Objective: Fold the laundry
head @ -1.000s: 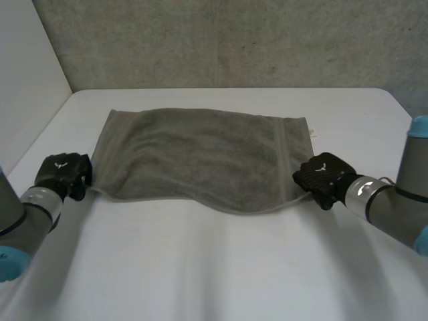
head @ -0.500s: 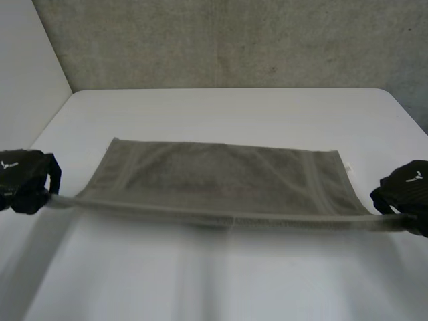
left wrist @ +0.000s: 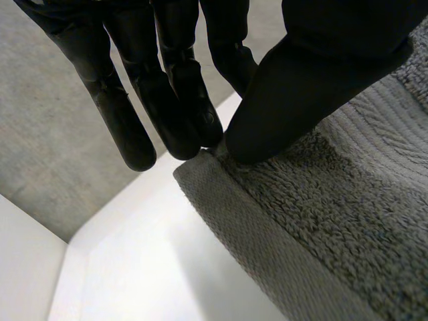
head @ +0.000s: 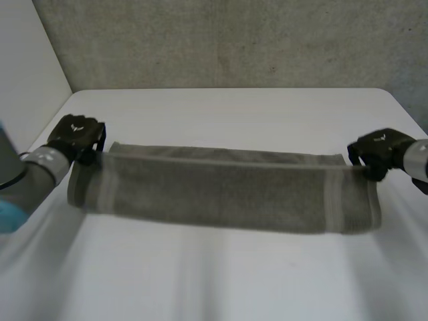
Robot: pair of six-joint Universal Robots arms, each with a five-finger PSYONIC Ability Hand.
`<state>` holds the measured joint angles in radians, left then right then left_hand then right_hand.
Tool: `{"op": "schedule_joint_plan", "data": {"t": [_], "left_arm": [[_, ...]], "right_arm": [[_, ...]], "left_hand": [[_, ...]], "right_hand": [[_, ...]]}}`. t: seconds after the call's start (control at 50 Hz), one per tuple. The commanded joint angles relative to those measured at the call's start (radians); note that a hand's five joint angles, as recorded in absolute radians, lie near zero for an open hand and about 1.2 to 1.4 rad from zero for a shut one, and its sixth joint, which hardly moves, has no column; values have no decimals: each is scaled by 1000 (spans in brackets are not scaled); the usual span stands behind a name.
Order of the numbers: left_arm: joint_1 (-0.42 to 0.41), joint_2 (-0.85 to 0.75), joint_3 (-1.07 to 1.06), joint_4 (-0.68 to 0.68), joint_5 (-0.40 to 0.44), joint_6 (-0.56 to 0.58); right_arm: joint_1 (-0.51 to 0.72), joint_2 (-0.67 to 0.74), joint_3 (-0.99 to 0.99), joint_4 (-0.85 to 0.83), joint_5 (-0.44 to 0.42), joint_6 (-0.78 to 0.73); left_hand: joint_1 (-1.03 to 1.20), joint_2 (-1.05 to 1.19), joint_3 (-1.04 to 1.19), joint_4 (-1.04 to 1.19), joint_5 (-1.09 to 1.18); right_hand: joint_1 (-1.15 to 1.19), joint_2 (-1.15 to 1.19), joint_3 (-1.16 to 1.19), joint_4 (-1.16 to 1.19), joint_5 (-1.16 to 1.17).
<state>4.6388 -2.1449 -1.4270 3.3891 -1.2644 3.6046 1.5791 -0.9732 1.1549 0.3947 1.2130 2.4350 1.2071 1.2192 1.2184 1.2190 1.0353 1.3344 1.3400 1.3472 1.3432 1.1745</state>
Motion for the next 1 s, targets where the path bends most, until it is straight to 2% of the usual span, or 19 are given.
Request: {"op": "schedule_joint_plan", "data": {"t": [0.02,0.1,0.3,0.32,0.34,0.36,0.38,0.42,0.48,0.6,0.64,0.66,0.7,0.72,0.76,0.8,0.82,0.86,1.0], "left_arm": [[-49,-184,237,0,-104,-17],[-69,-288,347,0,-144,-14],[-83,-354,396,0,-150,-15],[-83,-357,402,0,-151,-17],[-83,-357,402,0,-151,-17],[-83,-357,401,0,-153,-17],[-84,-355,399,-4,-152,-15],[-89,-351,396,-5,-153,-17],[-100,-340,386,-10,-153,-20],[-98,-245,309,-17,-151,-62],[-98,-213,275,-17,-150,-95],[-98,-213,275,-17,-150,-95],[-98,-121,190,-16,-145,-177],[-98,-121,189,-16,-145,-178],[-97,-22,90,-5,-138,-260],[-94,29,38,1,-135,-295],[-94,30,37,1,-135,-296],[-88,118,-54,30,-135,-355],[-78,229,-230,147,-135,-440]], "right_arm": [[45,88,-93,-176,60,133],[71,157,-167,-220,124,139],[104,278,-299,-220,163,140],[105,295,-313,-218,172,141],[105,295,-313,-218,172,141],[107,309,-322,-218,190,142],[107,309,-322,-218,191,142],[116,317,-334,-221,233,145],[117,300,-333,-217,261,159],[119,191,-265,-220,257,208],[119,99,-172,-232,255,231],[119,99,-172,-232,255,231],[119,1,-63,-255,254,231],[119,1,-63,-255,253,231],[119,-48,0,-267,247,229],[119,-142,127,-280,234,225],[119,-142,127,-280,234,225],[117,-215,243,-286,215,213],[114,-269,432,-316,206,187]], "left_hand": [[189,177,178,177,186],[189,177,178,177,186],[189,177,178,177,186],[189,177,178,177,186],[189,177,178,177,186],[-525,-537,-537,-537,-528],[-1033,-1045,-1044,-1044,-1035],[-965,-977,-976,-977,-968],[-1033,-1045,-1044,-1044,-1035],[-1033,-1045,-1044,-1044,-1035],[-1033,-1045,-1044,-1044,-1035],[-1033,-1045,-1044,-1044,-1035],[-1033,-1045,-1044,-1044,-1035],[-1033,-1045,-1044,-1044,-1035],[-1033,-1045,-1044,-1044,-1035],[-1033,-1045,-1044,-1044,-1035],[-1033,-1045,-1044,-1044,-1035],[-1033,-1045,-1044,-1044,-1035],[-1033,-1045,-1044,-1044,-1035]], "right_hand": [[62,56,49,53,47],[62,56,49,53,47],[62,56,49,53,47],[-356,-361,-368,-364,-370],[-360,-365,-373,-369,-374],[-1160,-1165,-1173,-1169,-1174],[-1160,-1165,-1173,-1169,-1174],[-1160,-1165,-1173,-1169,-1174],[-1160,-1165,-1173,-1169,-1174],[-1160,-1165,-1173,-1169,-1174],[-1160,-1165,-1173,-1169,-1174],[-1160,-1165,-1173,-1169,-1174],[-1160,-1165,-1173,-1169,-1174],[-1160,-1165,-1173,-1169,-1174],[-1160,-1165,-1173,-1169,-1174],[-1160,-1165,-1173,-1169,-1174],[-1160,-1165,-1173,-1169,-1174],[-1160,-1165,-1173,-1169,-1174],[-1160,-1165,-1173,-1169,-1174]]}}
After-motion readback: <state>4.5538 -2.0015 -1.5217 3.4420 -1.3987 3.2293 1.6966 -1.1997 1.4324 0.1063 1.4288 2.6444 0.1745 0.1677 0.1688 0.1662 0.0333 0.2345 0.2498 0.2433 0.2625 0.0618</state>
